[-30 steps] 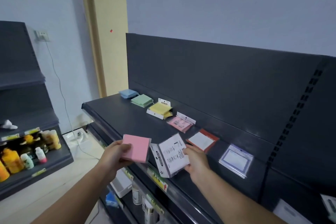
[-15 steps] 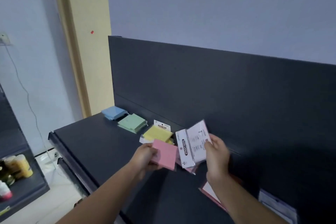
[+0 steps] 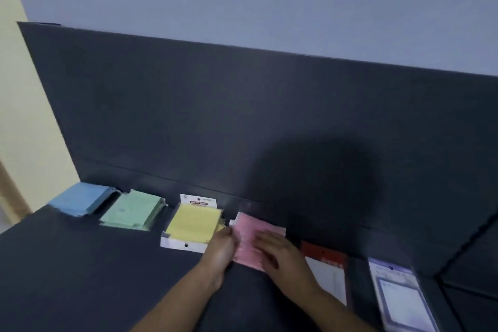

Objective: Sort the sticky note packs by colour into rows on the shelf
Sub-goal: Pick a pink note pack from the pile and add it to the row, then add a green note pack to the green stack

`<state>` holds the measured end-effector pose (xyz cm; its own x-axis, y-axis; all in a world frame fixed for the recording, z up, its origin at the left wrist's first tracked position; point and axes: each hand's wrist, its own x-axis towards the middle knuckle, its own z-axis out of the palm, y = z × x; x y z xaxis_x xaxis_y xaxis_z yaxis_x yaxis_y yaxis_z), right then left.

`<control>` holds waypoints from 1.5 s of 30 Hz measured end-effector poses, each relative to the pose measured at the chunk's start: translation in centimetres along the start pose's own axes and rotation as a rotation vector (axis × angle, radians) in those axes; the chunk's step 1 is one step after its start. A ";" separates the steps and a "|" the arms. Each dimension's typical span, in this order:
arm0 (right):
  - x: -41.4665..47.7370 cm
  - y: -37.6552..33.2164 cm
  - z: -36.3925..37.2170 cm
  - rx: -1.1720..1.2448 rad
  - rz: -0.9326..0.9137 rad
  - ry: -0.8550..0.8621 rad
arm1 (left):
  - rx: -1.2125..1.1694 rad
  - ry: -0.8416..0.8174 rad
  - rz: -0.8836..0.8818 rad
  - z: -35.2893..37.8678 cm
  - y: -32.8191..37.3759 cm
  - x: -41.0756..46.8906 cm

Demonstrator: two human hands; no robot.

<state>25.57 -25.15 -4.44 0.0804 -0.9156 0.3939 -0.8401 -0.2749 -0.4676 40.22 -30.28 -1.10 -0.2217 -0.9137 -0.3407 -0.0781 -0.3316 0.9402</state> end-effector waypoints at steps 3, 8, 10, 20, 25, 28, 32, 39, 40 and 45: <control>0.1 -1.0 0.4 -0.083 0.043 -0.019 | 0.191 -0.043 0.116 -0.7 -0.4 0.1; 0.2 -3.0 0.7 -0.167 0.138 -0.089 | 0.372 -0.091 0.224 -0.7 -1.1 -1.0; -0.3 -3.9 0.6 -0.149 0.197 -0.084 | 0.462 -0.088 0.283 -0.8 -1.4 -1.5; -13.8 -3.7 -6.8 -0.276 0.476 0.151 | 0.897 -0.290 0.732 3.0 -2.1 -7.3; -24.0 -3.3 -13.7 -0.250 0.795 0.357 | 0.937 -0.461 0.810 10.4 -3.0 -11.7; -30.3 -3.2 -17.1 -0.214 0.932 0.475 | 0.916 -0.540 0.804 15.2 -4.3 -14.8; -37.7 -2.5 -21.2 -0.154 1.030 0.566 | 0.837 -0.641 0.747 21.9 -5.6 -19.6; -46.8 0.3 -28.3 -0.105 1.074 0.857 | 0.752 -0.630 0.805 32.5 -7.3 -25.3; -47.8 0.7 -28.8 -0.104 1.064 0.860 | 0.725 -0.627 0.811 33.5 -7.5 -25.9; -51.5 2.9 -30.4 -0.056 1.089 0.854 | 0.728 -0.567 0.799 36.8 -9.0 -27.7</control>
<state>2.71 30.13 -2.03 -0.9560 -0.1922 0.2216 -0.2889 0.4858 -0.8250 11.27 6.63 -0.07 -0.8352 -0.5076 0.2118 -0.2114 0.6518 0.7284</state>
